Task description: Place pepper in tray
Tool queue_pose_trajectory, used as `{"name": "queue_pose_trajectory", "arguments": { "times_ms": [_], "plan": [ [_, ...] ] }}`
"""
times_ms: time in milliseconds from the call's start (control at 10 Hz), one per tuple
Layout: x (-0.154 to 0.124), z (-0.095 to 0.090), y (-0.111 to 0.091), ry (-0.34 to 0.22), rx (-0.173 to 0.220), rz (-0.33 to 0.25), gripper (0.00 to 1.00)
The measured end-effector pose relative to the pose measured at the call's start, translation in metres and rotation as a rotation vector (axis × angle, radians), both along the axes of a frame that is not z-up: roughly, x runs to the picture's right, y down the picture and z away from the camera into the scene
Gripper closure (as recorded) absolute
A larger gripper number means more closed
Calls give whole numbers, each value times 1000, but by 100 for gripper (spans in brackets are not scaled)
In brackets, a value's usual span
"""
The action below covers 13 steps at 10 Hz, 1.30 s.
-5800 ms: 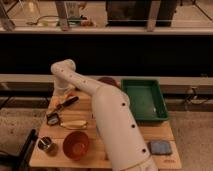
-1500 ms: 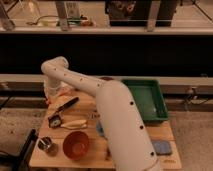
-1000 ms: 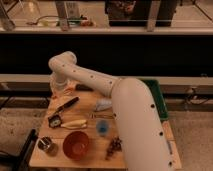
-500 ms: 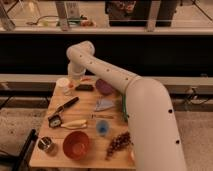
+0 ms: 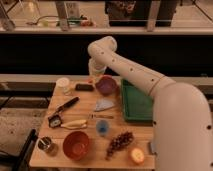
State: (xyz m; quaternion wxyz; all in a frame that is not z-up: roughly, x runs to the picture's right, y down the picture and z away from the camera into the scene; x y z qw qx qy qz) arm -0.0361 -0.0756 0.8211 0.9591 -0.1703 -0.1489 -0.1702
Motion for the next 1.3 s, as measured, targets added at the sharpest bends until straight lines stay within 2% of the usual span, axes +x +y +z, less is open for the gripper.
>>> {"name": "queue_pose_trajectory", "arguments": {
  "times_ms": [200, 300, 400, 500, 600, 800, 1000, 1300],
  "plan": [
    [43, -1, 3, 27, -10, 46, 83],
    [62, -1, 4, 20, -11, 44, 95],
    [72, -1, 5, 20, -10, 49, 99],
    [77, -4, 6, 31, -10, 70, 100],
    [80, -9, 10, 51, -17, 119, 100],
    [89, -9, 11, 52, -19, 141, 100],
    [118, -9, 15, 52, -18, 153, 100],
    [135, -21, 11, 82, -35, 243, 100]
  ]
}}
